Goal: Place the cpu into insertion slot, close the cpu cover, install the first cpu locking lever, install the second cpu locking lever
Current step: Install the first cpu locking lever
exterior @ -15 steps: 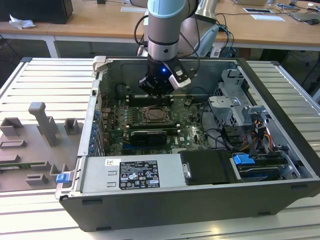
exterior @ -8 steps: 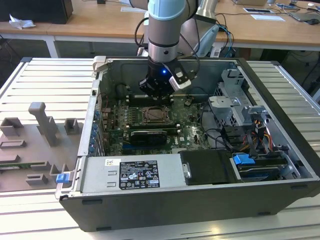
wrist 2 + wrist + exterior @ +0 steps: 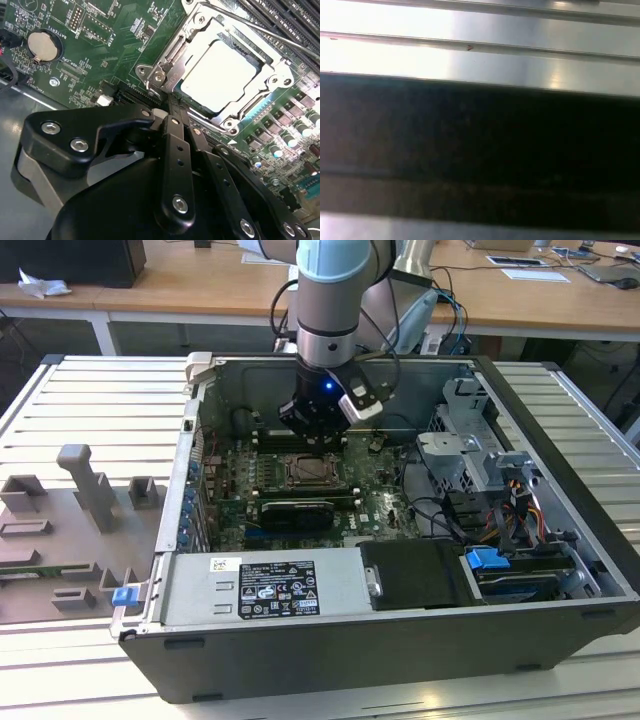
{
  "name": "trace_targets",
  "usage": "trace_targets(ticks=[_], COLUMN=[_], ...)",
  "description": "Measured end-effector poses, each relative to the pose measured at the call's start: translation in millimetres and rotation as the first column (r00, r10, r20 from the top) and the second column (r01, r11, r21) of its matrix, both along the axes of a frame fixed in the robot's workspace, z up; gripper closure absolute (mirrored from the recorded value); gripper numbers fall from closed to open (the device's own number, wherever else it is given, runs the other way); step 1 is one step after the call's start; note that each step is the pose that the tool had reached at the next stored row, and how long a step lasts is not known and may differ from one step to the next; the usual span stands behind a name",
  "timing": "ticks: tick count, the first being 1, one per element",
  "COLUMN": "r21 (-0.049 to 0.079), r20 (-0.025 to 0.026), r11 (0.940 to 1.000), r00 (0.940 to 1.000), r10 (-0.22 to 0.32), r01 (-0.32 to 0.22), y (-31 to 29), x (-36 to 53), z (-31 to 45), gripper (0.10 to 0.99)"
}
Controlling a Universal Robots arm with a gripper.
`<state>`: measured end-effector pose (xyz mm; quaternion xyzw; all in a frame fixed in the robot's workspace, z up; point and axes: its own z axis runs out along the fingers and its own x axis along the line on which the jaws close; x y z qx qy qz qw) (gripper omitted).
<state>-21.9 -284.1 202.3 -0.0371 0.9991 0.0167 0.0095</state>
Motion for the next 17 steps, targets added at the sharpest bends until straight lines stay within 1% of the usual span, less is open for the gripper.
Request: trace_targets(ticks=[2, 4, 5, 6, 7, 8, 11, 12, 13, 17], r21=[-0.001, 0.003, 0.005, 0.016, 0.018, 0.018, 0.017, 0.017, 0.017, 0.017], r20=[-0.0001, 0.0000, 0.0003, 0.0004, 0.0004, 0.0003, 0.0001, 0.0002, 0.0001, 0.0003], r11=[1.0000, 1.0000, 1.0000, 0.9999, 0.9998, 0.9998, 0.9999, 0.9999, 0.9999, 0.9999], r00=[1.0000, 1.0000, 1.0000, 1.0000, 1.0000, 1.0000, 1.0000, 1.0000, 1.0000, 1.0000], r10=[0.000, 0.000, 0.000, 0.000, 0.000, 0.000, 0.000, 0.000, 0.000, 0.000], r01=[0.000, 0.000, 0.000, 0.000, 0.000, 0.000, 0.000, 0.000, 0.000, 0.000], y=[0.0, 0.0, 0.2, 0.3, 0.4, 0.3, 0.3, 0.3, 0.3, -0.9], x=[0.1, 0.5, 0.6, 0.9, 1.0, 0.9, 1.0, 1.0, 1.0, 1.0], z=[-0.5, -0.7, -0.9, -1.0, -1.1, -0.5, 6.5, 10.0, 11.4, 11.4], gripper=[0.980, 0.980, 0.980, 0.980, 0.980, 0.980, 0.980, 0.980, 0.980, 0.980])
